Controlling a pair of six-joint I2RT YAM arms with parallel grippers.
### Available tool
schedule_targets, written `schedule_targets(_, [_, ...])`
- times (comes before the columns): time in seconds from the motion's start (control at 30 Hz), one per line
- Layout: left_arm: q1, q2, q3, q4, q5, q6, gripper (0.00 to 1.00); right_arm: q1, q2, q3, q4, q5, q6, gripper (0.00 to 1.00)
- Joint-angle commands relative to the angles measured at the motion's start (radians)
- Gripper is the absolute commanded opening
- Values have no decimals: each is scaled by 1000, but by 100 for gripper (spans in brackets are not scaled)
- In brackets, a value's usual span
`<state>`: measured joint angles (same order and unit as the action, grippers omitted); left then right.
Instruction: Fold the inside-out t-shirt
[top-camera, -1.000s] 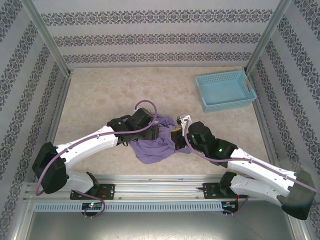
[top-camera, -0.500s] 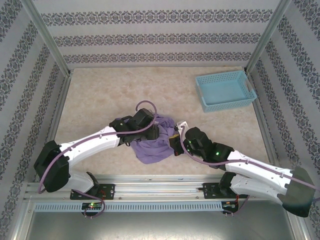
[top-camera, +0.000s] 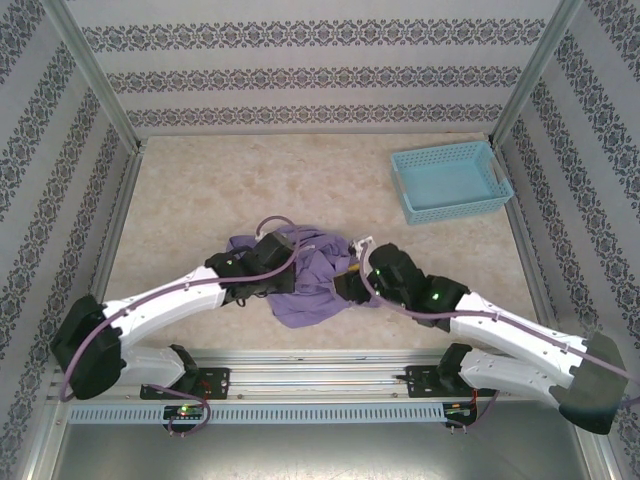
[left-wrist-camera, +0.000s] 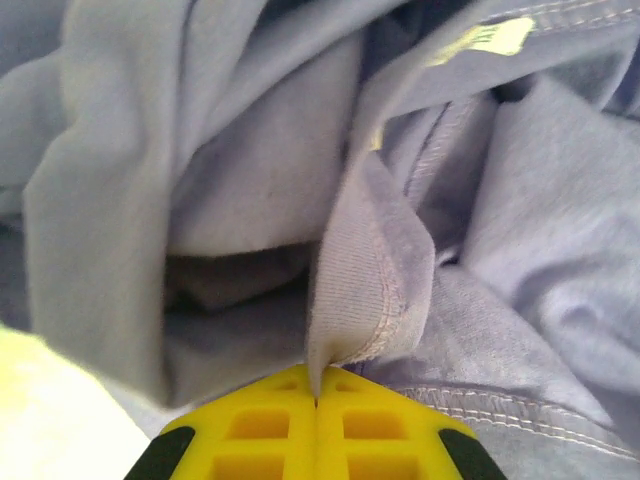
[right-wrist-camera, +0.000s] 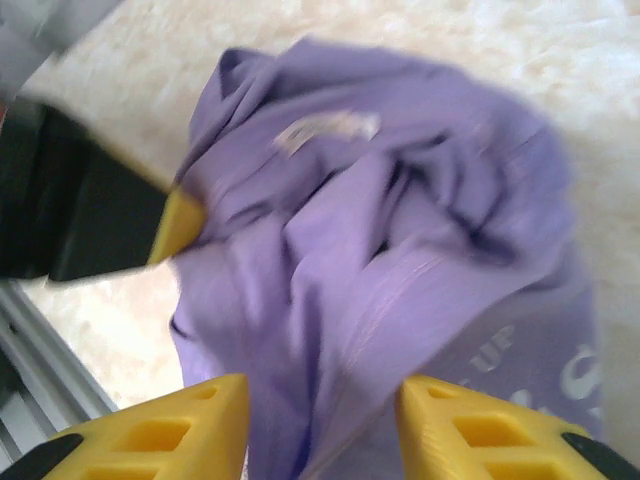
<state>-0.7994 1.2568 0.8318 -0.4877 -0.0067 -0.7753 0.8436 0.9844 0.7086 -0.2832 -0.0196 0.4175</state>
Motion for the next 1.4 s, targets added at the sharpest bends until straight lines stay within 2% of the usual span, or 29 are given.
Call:
schedule_targets(0.0, [-11,-92,-51,-33,-4,31,0,-72,55,108,-129,-49,45,44])
schedule_targets(0.23, [-14,-181,-97,-54,-6,44,0,-76,295,259,-205,-62,39,51])
schedule_targets(0.53, [-14,-193,-87,-65,-36,60,0,-76,416,296,-238,42,6,48])
schedule_targets(0.57, [-14,-190,-82,-66,-39,65,0,-81,425,303,-240,48,-4,42])
schedule_targets(0.67, [-11,-177,-40,-93,-73,85,0,-96,452,338,-237,44,-31,11])
schedule_targets(0.7, [-8,-166,-8,-114,-96,97,0,-100,459,369,-247,60,-46,2])
schedule_targets(0.73, [-1,-152,36,-137,-112,116,0,-103,463,400,-268,88,-64,0])
schedule_targets(0.83, [57,-57,284,-285,-211,212,0,-123,468,608,-404,300,-156,0])
schedule_targets(0.9, [116,28,531,-415,-334,273,0,-154,451,796,-490,424,-210,0])
schedule_targets(0.97, [176,87,771,-475,-398,340,0,-169,414,953,-502,521,-252,0])
schedule_targets(1.03, [225,120,1001,-508,-413,380,0,-166,368,1072,-466,554,-296,0])
schedule_targets(1.1, [233,115,1184,-491,-412,422,0,-148,317,1153,-428,543,-321,0])
schedule_targets(1.2, [233,53,1241,-407,-338,463,0,-78,259,1168,-392,575,-356,0])
schedule_targets(1.27, [233,16,1181,-384,-300,470,0,-30,218,1099,-372,596,-356,0])
schedule_targets(1.37, [233,10,1017,-417,-310,459,0,-17,167,913,-342,579,-289,0])
